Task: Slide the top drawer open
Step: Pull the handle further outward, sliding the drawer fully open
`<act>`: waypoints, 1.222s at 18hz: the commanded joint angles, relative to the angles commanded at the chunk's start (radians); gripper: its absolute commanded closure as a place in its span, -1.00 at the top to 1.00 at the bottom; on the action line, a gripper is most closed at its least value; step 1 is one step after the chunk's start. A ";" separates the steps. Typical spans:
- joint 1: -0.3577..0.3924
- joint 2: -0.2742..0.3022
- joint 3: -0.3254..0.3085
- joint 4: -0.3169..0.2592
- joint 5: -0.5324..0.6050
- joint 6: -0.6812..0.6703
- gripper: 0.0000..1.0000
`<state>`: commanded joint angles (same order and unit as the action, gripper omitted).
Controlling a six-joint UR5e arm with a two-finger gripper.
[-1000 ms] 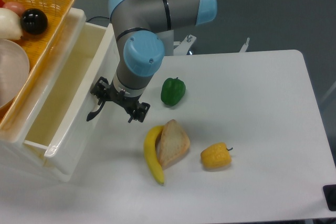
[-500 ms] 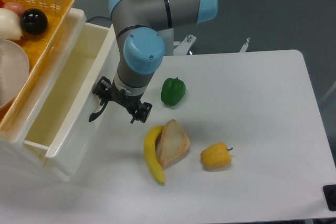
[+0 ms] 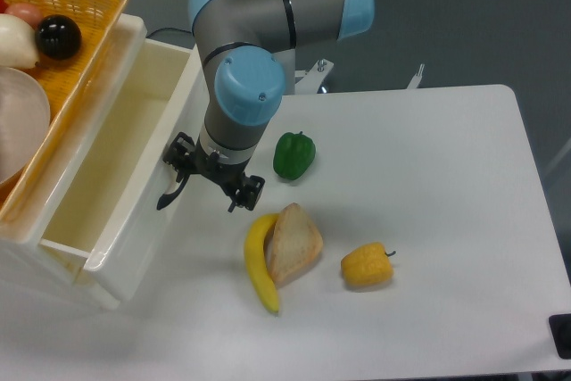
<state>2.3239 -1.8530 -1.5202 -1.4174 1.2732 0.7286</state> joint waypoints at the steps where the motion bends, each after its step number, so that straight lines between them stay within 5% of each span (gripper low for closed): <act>1: 0.002 0.002 0.000 0.000 0.000 0.002 1.00; 22: 0.052 -0.018 0.015 0.035 0.031 0.031 1.00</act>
<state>2.3761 -1.8715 -1.5048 -1.3821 1.3039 0.7593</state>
